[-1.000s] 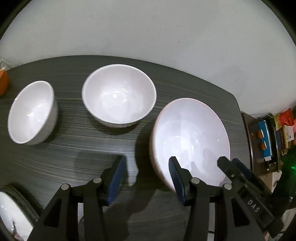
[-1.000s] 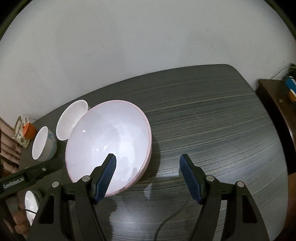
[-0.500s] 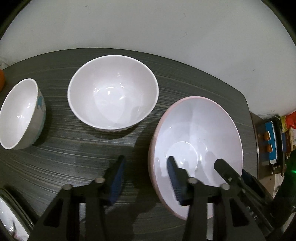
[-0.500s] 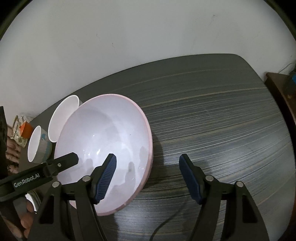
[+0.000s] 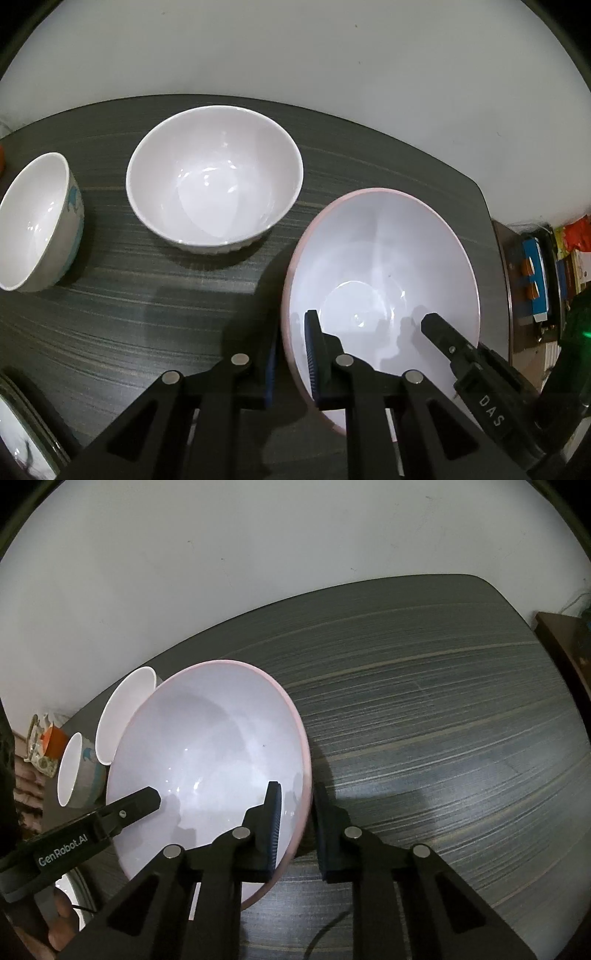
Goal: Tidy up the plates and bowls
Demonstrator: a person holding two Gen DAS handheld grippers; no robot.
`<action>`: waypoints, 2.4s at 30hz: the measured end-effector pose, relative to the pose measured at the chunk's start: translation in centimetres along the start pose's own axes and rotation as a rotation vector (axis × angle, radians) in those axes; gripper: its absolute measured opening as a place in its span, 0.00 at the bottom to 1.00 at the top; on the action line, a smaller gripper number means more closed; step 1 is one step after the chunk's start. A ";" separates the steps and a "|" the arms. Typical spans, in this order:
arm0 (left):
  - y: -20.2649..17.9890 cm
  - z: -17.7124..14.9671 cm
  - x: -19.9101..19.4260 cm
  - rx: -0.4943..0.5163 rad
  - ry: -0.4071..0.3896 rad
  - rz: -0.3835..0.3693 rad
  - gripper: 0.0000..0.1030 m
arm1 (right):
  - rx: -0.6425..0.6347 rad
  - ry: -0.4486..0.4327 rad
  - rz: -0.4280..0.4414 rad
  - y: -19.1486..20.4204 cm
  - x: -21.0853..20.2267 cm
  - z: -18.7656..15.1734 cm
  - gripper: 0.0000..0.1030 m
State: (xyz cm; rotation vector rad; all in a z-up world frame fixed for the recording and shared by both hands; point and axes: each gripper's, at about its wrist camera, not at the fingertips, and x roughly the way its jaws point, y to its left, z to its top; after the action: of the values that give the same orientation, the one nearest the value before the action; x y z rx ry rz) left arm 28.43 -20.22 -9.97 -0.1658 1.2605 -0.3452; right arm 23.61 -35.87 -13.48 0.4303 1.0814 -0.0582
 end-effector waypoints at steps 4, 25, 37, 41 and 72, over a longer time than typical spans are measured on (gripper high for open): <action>-0.9 -0.2 -0.2 0.004 0.000 0.000 0.13 | 0.002 -0.004 -0.004 0.3 -0.6 -0.5 0.16; 0.3 -6.6 -6.5 -0.027 -0.060 0.026 0.13 | -0.035 -0.015 0.039 4.4 -5.8 -5.8 0.16; 2.7 -10.3 -8.8 -0.062 -0.073 0.049 0.13 | -0.078 -0.018 0.060 6.9 -8.4 -10.7 0.16; 3.7 -11.3 -9.3 -0.074 -0.066 0.056 0.13 | -0.080 0.001 0.071 7.2 -8.4 -12.2 0.16; 7.8 -17.3 -8.3 -0.119 -0.030 0.106 0.13 | -0.083 0.098 0.087 8.2 -7.4 -19.1 0.18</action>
State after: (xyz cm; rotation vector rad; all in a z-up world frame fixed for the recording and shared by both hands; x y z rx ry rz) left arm 11.11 -8.94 -10.15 -0.2038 1.2555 -0.1757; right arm 6.11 -22.53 -12.13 0.4082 1.1558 0.0851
